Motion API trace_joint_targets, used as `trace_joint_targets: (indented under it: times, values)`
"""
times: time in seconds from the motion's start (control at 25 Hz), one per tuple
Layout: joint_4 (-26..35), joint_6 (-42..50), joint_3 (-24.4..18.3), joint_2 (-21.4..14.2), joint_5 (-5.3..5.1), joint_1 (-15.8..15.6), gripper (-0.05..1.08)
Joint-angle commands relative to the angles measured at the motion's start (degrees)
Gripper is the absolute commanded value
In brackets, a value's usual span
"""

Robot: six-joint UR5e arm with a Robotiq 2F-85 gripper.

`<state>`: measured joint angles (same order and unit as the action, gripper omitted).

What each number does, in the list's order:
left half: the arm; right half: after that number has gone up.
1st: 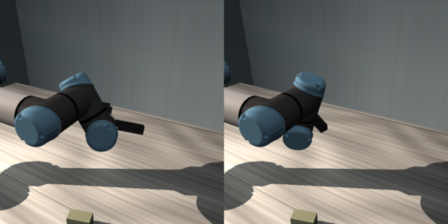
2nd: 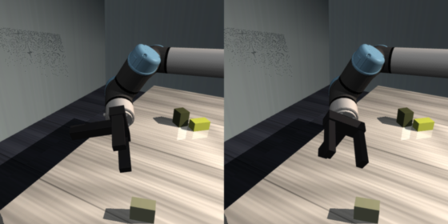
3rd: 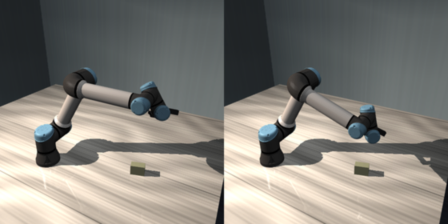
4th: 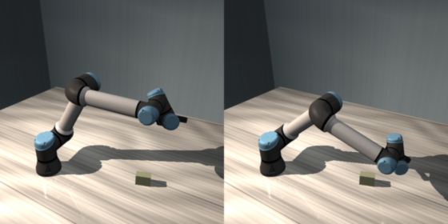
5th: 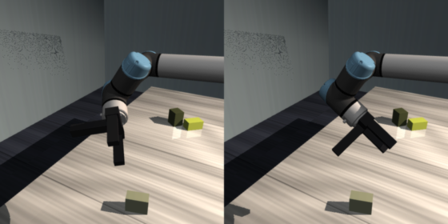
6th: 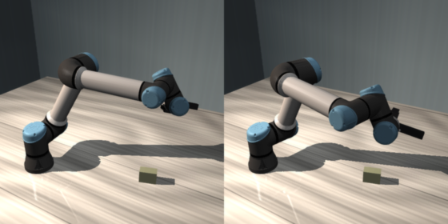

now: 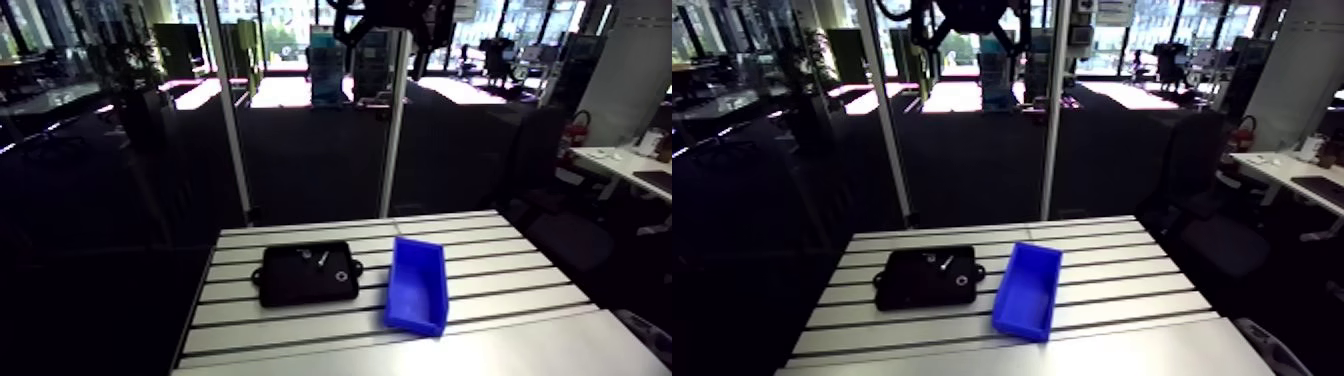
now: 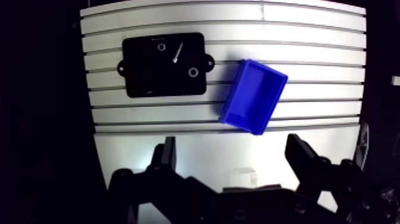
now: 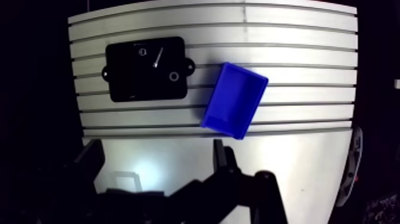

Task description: Pick up the M10 bolt from the tray and put it into the blue bin.

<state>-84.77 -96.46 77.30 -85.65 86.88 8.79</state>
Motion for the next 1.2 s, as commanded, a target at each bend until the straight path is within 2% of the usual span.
trace_joint_targets:
  times: [0.04, 0.6, 0.8, 1.12, 1.2]
  values:
    - [-2.0, 1.6, -1.0, 0.0, -2.02, -0.4, 0.01]
    - [-2.0, 2.1, -0.7, 0.1, -2.02, -0.4, 0.01]
    - [-2.0, 5.6, -0.4, 0.5, -2.02, -0.7, 0.01]
    - [-2.4, 15.2, 0.0, 3.8, -2.02, -3.1, 0.01]
    - [-2.5, 17.5, 0.2, 4.6, -1.67, -4.0, 0.01]
